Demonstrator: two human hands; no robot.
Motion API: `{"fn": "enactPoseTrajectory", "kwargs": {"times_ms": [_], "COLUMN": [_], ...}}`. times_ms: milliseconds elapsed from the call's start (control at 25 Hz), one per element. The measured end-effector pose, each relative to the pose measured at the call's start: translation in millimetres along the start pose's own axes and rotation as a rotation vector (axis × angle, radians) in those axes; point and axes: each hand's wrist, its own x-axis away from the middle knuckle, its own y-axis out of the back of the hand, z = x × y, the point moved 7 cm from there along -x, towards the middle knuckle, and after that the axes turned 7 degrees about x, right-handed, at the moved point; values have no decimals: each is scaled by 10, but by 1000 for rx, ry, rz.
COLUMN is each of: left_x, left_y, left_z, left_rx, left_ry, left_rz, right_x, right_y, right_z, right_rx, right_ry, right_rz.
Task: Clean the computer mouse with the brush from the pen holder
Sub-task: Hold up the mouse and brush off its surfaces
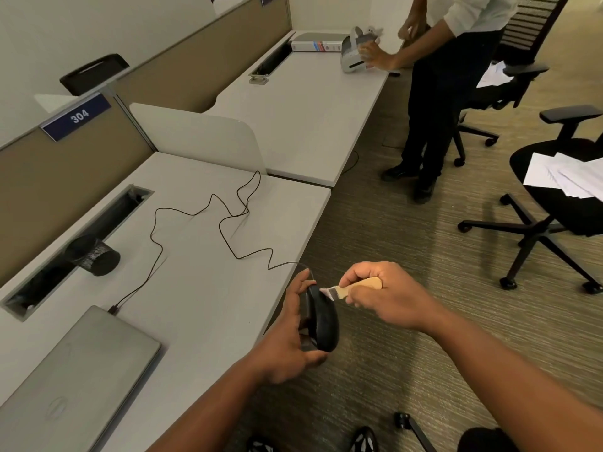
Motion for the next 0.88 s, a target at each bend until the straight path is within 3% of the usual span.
{"fn": "enactPoseTrajectory", "kwargs": {"times_ms": [160,320,440,800,880], "left_x": [24,25,17,19,23], "left_y": [-30,-73,-73,4,7], "left_z": [14,22,13,35,31], "left_rx": [23,22,4,-64,-65], "left_ry": [-17,-4,9,5,21], "left_rz": [24,44,27,-40,-41], "right_x": [33,16,-10,57,60], "right_y": [-11,84,35,-83,-50], "right_z": [-7,6,19,0,-1], "right_rx": [-44,-107,-80,-60,-78], "right_ry": [-42,-20,1,-83,-83], "right_rz": [77,-105,-151,80,54]}}
